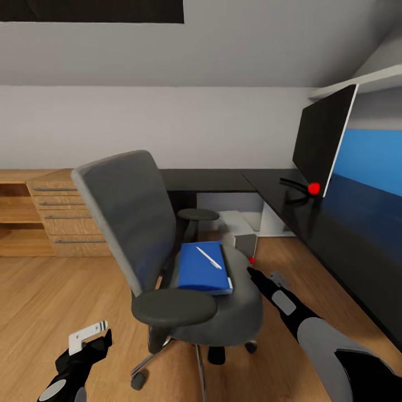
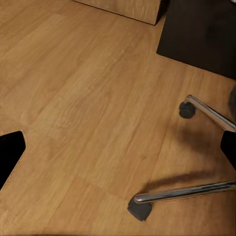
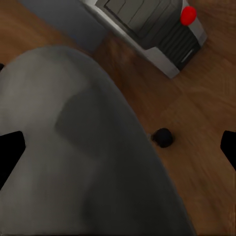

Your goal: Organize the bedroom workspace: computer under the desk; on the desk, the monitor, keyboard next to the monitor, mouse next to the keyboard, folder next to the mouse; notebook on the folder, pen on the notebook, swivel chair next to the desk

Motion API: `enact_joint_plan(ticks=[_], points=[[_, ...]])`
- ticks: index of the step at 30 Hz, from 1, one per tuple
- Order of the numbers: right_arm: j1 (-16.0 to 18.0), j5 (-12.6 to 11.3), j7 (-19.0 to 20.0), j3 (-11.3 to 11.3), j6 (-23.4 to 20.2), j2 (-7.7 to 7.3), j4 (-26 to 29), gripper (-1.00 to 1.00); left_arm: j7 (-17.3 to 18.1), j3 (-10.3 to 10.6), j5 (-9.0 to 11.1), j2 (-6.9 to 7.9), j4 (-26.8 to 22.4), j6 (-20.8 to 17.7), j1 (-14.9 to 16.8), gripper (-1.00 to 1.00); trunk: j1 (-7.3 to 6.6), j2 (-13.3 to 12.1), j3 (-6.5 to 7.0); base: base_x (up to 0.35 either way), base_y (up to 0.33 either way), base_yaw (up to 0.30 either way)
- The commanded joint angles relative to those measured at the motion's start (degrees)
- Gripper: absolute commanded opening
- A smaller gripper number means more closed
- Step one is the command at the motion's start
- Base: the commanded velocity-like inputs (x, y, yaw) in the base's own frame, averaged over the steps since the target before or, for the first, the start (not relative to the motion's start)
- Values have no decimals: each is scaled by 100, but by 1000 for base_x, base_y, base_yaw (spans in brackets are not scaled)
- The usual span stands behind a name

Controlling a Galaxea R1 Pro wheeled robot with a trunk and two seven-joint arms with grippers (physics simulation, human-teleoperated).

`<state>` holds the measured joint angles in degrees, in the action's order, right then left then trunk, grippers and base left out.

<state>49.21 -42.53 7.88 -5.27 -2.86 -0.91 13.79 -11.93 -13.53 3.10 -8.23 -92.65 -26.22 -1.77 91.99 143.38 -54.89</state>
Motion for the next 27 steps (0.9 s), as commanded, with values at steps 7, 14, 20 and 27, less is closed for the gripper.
enact_joint_plan(ticks=[7, 14, 20, 27], points=[[1, -27, 30, -36, -31, 3, 0, 100, -33, -1, 33, 4, -8, -24, 2, 100, -1, 2, 13, 0, 0, 260], [1, -27, 30, -35, -31, 12, 0, 100, -41, -7, 33, 2, -8, -26, 2, 100, -1, 2, 30, 0, 0, 262], [1, -27, 30, -35, -34, 12, 0, 100, -38, -9, 33, -1, -8, -27, 2, 100, -1, 2, 45, 0, 0, 263], [1, -27, 30, -27, -32, 17, 0, 100, -38, -9, 33, -3, 1, -30, 2, 100, -1, 2, 62, 0, 0, 263]])
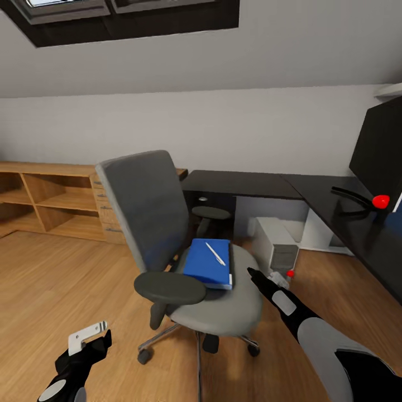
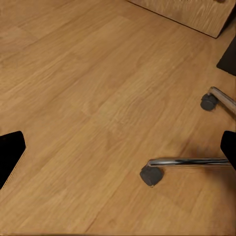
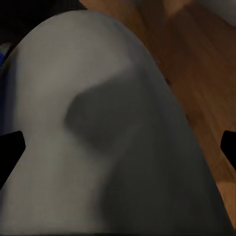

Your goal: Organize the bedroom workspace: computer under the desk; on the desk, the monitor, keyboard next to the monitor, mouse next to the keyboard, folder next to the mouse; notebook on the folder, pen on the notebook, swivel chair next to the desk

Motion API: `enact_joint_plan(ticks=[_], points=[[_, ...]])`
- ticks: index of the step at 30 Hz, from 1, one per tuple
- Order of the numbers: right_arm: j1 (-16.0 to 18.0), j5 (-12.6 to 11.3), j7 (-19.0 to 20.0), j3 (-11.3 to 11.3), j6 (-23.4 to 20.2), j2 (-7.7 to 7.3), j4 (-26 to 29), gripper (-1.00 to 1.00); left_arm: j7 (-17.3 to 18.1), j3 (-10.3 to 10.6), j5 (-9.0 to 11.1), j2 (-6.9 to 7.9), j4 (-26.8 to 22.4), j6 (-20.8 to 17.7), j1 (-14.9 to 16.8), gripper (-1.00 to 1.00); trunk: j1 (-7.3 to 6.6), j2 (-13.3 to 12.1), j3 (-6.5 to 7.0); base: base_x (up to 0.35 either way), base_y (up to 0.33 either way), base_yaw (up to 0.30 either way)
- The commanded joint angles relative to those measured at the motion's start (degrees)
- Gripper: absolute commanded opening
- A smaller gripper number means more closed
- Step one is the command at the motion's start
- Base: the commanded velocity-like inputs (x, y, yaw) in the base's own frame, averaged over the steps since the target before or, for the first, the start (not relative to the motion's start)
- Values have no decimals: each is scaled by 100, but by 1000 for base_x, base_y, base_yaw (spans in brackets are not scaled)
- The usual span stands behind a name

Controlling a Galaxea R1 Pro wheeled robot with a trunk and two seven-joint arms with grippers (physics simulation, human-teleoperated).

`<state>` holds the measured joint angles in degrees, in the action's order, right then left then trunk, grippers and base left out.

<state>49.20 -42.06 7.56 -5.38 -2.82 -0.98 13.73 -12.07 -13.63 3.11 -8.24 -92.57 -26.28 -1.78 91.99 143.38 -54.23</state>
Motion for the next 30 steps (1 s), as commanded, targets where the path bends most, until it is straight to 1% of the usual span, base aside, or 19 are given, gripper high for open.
enact_joint_plan(ticks=[1, 5, 10, 13, 30], points=[[2, -75, 61, -16, -35, 26, 6, 100, -24, 1, 32, -3, -7, -25, 2, 100, -1, 2, -1, 0, 0, 263], [2, -75, 61, -16, -34, 27, 6, 100, -18, 1, 32, -3, -6, -26, 2, 100, -1, 2, 8, 92, 0, 263], [2, -75, 61, -16, -34, 28, 6, 100, -15, -7, 32, 1, -4, -26, 2, 100, -1, 2, 21, 267, 0, 263], [2, -75, 61, -16, -34, 28, 6, 100, -15, -7, 32, -1, -1, -26, 2, 100, -1, 2, 28, 141, 0, 263], [2, -75, 61, -16, -34, 29, 6, 100, -24, 29, 24, -11, 2, -27, 2, 100, -1, 2, 70, 8, 0, 264]])
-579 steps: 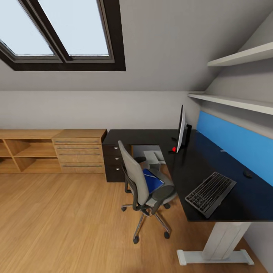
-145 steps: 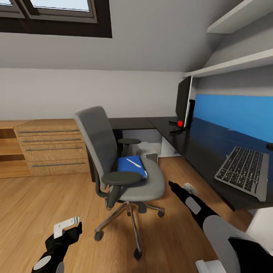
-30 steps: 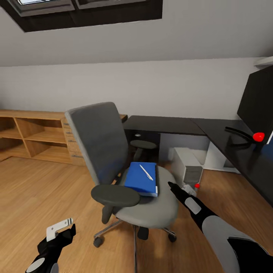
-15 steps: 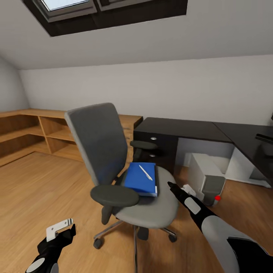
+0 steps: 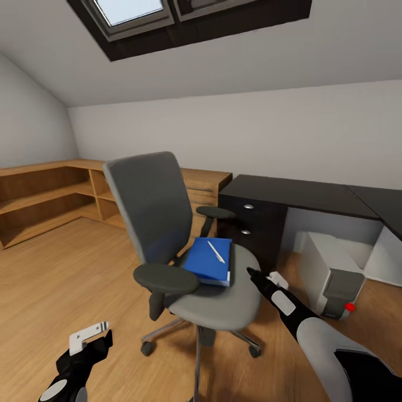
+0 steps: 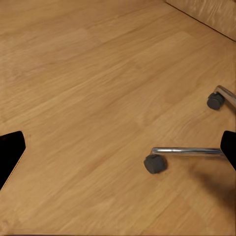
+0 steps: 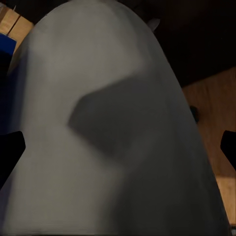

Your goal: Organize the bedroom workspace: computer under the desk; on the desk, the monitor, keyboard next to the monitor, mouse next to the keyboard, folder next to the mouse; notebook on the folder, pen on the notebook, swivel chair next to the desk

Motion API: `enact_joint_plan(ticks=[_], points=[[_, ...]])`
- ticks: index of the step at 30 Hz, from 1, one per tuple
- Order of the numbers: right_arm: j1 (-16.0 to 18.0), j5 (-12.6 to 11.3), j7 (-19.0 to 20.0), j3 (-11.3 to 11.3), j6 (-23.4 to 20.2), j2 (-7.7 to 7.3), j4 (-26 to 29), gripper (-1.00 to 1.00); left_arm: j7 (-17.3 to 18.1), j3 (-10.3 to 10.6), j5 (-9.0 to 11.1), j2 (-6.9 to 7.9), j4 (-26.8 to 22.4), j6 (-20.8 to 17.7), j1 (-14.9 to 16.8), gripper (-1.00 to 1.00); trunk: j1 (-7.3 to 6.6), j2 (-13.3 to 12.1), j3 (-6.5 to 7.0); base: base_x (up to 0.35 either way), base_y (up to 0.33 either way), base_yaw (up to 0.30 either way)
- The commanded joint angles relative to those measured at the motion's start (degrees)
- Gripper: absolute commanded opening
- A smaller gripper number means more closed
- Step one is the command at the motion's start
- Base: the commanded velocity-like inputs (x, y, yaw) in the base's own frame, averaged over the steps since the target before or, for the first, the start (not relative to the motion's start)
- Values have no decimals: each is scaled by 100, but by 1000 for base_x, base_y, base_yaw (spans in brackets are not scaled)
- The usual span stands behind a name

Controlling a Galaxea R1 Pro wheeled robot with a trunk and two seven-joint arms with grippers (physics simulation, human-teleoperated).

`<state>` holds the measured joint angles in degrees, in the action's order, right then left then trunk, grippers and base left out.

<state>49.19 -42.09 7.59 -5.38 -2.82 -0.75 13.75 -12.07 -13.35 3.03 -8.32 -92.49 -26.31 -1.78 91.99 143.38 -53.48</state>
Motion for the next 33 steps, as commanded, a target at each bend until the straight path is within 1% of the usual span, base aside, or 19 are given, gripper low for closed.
enact_joint_plan(ticks=[1, 13, 19, 23, 28, 33], points=[[2, -71, 59, -16, -35, 9, 5, 100, -24, 4, 31, -3, -6, -24, 2, 100, -1, 2, -1, 0, 0, 264], [2, -71, 59, -16, -35, 5, 5, 100, -18, 16, 31, -3, -6, -24, 2, 100, -1, 2, 22, 0, 0, 242], [2, -71, 66, -16, -35, -2, 13, 100, -13, 16, 31, -3, -6, -24, 2, 100, -1, 2, 23, -60, 0, 30], [2, -71, 67, -16, -27, -4, 21, 100, 1, 16, 31, -3, -6, -24, 2, 100, -1, 2, 23, -169, 0, 1], [2, -71, 67, -17, -26, -4, 41, 100, 5, 16, 31, -3, -3, -24, 2, 100, -1, 2, 23, -278, 0, 0], [2, -71, 67, -16, -29, -4, 41, 100, 7, 16, 31, -3, -5, -24, 2, 100, -1, 2, 23, -87, 0, 0]])
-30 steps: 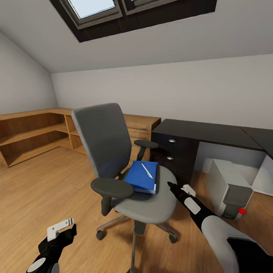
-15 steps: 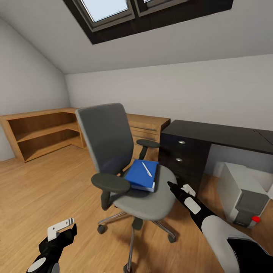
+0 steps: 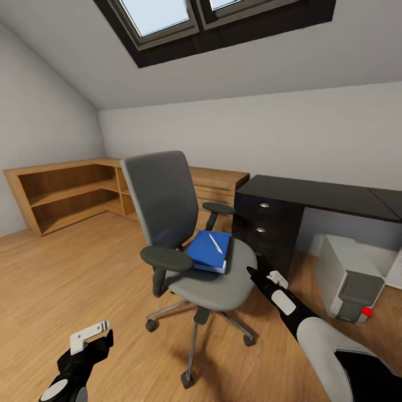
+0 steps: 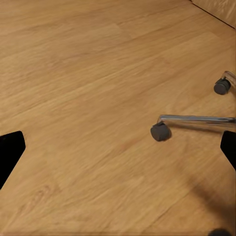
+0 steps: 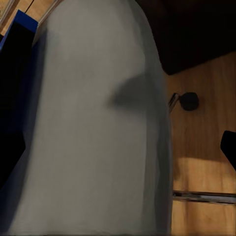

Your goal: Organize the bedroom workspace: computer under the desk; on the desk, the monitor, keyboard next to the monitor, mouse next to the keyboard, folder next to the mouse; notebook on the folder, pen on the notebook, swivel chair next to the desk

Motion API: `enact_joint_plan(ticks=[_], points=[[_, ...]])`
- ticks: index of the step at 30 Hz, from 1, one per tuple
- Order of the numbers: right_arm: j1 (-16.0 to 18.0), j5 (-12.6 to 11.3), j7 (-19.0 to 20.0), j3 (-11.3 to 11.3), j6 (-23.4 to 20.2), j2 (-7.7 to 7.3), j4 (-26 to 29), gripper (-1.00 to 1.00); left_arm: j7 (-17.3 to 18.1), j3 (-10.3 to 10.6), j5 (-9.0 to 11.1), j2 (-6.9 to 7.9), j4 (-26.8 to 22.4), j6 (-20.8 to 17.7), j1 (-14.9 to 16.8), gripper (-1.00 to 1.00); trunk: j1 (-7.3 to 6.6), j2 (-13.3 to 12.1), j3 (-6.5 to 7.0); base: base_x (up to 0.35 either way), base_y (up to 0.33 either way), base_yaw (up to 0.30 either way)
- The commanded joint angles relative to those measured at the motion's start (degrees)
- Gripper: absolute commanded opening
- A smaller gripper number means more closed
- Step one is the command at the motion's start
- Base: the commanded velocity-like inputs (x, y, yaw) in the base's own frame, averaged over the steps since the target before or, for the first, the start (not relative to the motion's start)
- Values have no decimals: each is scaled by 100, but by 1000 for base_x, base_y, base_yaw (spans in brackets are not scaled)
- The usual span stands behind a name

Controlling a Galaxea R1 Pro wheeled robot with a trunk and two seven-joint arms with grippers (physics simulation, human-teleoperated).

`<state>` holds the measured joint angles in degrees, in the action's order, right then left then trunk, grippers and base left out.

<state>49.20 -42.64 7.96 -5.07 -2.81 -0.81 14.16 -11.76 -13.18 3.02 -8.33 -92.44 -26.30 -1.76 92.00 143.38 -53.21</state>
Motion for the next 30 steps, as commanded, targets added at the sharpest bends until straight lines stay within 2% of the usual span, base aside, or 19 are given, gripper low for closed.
enact_joint_plan(ticks=[1, 22, 30], points=[[2, -17, 30, -46, -31, 2, 1, 100, -25, -2, 32, -2, -9, -24, 1, 100, -1, 2, -5, -28, 0, 0], [2, -25, 30, -58, -42, 9, -24, 100, -23, -8, 32, -2, -10, -24, 1, 100, -1, 2, -5, -24, 0, 0], [2, -25, 28, -55, -44, 18, -27, 100, -24, -4, 32, -2, -10, -24, 1, 100, -1, 2, -5, -1, 0, 153]])
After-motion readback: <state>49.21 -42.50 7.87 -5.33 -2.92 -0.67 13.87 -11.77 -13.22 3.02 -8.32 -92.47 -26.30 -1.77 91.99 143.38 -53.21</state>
